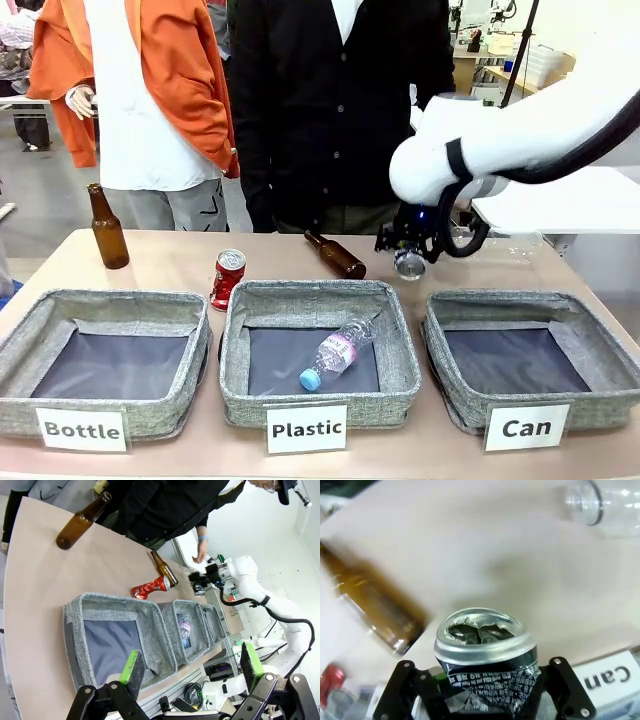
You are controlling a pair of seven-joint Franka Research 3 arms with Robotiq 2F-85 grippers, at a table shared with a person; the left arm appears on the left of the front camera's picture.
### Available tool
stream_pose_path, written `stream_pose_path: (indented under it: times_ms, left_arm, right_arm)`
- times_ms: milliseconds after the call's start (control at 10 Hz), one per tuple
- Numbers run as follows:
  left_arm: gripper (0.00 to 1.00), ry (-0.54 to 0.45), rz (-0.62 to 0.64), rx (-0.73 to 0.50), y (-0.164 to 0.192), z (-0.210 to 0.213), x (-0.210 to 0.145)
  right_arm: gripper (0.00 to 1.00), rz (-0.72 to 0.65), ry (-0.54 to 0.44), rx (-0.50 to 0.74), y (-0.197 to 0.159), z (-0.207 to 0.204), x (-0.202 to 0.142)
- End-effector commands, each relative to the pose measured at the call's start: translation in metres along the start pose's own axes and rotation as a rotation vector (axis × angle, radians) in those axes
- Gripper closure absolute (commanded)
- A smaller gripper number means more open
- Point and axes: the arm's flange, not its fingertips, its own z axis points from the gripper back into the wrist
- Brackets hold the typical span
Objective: Sort the can waste into the basket.
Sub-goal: Pick up the can waste from the table and place it in the right Fabric basket.
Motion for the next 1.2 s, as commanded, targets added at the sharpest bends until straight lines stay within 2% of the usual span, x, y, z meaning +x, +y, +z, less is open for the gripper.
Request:
stream_pose_path:
  times_ms: [0, 100, 200, 300, 400, 500, 700, 800, 1000, 1100]
  left_arm:
    - [0.00, -0.011, -0.022, -0.015, -0.001, 0.000, 0.002]
    - [0.00, -0.011, -0.022, -0.015, -0.001, 0.000, 0.002]
    - [0.00, -0.011, -0.022, -0.015, -0.001, 0.000, 0.002]
    - [0.00, -0.011, -0.022, -0.015, -0.001, 0.000, 0.002]
    - [0.00, -0.011, -0.022, -0.015, -0.001, 0.000, 0.002]
    - [0.00, -0.011, -0.022, -0.015, -0.001, 0.000, 0.002]
    - [0.00, -0.011, -0.022, -0.015, -0.001, 0.000, 0.002]
    - [0.00, -0.011, -0.022, -0.015, -0.001, 0.000, 0.002]
    - [0.00, -0.011, -0.022, -0.015, -0.001, 0.000, 0.002]
    - [0.00, -0.011, -0.022, -0.015, -0.001, 0.000, 0.002]
  right_arm:
    - [1.00, 0.216, 0.083, 0.206, -0.033, 0.092, -0.055]
    - [1.00, 0.397, 0.178, 0.266, -0.044, 0.126, -0.095]
    - [1.00, 0.570, 0.315, 0.300, -0.053, 0.144, -0.138]
    - [1.00, 0.823, 0.400, 0.304, -0.067, 0.152, -0.180]
    - [1.00, 1.008, 0.439, 0.315, -0.079, 0.157, -0.212]
    - [1.00, 1.128, 0.472, 0.342, -0.091, 0.160, -0.232]
    - [1.00, 1.173, 0.471, 0.360, -0.109, 0.164, -0.246]
    - [1.00, 0.975, 0.415, 0.375, -0.089, 0.163, -0.255]
    - [1.00, 0.975, 0.415, 0.375, -0.089, 0.163, -0.255]
    - [1.00, 1.063, 0.453, 0.377, -0.101, 0.162, -0.259]
